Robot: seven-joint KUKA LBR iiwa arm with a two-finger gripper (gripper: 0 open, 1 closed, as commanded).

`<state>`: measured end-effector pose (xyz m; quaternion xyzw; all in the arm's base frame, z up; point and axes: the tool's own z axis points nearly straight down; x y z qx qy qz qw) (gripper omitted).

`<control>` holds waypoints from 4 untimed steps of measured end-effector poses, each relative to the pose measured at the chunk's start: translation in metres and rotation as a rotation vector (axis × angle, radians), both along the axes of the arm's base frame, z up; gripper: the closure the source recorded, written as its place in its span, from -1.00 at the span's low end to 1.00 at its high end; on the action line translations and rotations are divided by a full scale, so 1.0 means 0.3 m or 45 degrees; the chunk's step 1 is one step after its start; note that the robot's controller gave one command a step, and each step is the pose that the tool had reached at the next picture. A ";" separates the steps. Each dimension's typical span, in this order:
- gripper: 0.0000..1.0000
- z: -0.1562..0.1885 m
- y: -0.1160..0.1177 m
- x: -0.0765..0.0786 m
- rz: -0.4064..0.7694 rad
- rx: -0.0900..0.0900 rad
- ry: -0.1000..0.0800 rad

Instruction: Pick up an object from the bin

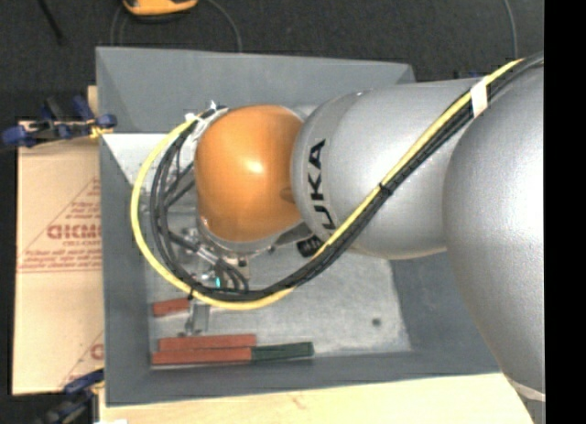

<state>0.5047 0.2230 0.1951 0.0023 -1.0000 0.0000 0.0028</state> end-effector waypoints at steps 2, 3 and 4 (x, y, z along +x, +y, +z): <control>-1.00 -0.088 0.002 0.024 0.140 0.002 -0.016; -1.00 -0.329 0.012 0.008 0.383 0.002 -0.017; 1.00 -0.395 0.038 0.047 0.396 0.005 -0.015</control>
Offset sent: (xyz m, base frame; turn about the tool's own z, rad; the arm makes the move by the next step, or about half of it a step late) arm 0.0156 0.0056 -0.1251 -0.4412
